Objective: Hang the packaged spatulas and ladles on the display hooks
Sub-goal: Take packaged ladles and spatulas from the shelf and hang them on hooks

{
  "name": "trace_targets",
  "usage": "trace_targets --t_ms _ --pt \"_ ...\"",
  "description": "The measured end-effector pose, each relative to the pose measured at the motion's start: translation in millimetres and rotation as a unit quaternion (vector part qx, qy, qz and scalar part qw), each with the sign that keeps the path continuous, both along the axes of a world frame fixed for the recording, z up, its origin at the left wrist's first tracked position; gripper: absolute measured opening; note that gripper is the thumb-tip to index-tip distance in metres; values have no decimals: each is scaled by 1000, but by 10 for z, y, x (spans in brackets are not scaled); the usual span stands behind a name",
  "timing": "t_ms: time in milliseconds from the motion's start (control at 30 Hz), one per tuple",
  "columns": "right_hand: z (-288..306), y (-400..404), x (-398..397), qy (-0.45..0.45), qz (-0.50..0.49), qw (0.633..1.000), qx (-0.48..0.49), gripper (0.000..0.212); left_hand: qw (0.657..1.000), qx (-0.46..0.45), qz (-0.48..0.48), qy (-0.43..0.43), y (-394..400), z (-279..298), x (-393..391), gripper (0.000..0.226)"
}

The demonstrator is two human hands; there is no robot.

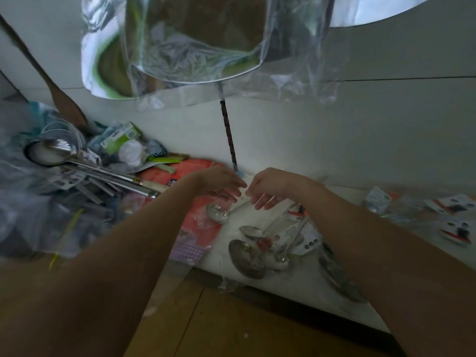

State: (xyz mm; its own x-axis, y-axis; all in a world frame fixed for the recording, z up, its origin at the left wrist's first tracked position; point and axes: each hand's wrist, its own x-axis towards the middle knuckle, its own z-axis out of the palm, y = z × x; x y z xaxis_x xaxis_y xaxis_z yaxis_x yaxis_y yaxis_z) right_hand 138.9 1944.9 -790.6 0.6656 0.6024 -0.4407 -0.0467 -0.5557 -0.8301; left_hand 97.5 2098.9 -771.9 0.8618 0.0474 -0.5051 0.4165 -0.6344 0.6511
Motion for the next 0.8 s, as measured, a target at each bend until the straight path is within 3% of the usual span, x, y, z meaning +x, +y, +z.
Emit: trace_targets --t_ms 300,567,800 --pt "-23 -642 54 -3 -27 998 -49 0 998 1 -57 19 -629 -153 290 18" --pt "-159 -1705 28 1 -100 988 -120 12 989 -37 -136 40 -1634 -324 507 14" --pt "-297 -2151 68 18 -190 973 -128 14 978 90 -176 73 -2008 -655 572 37"
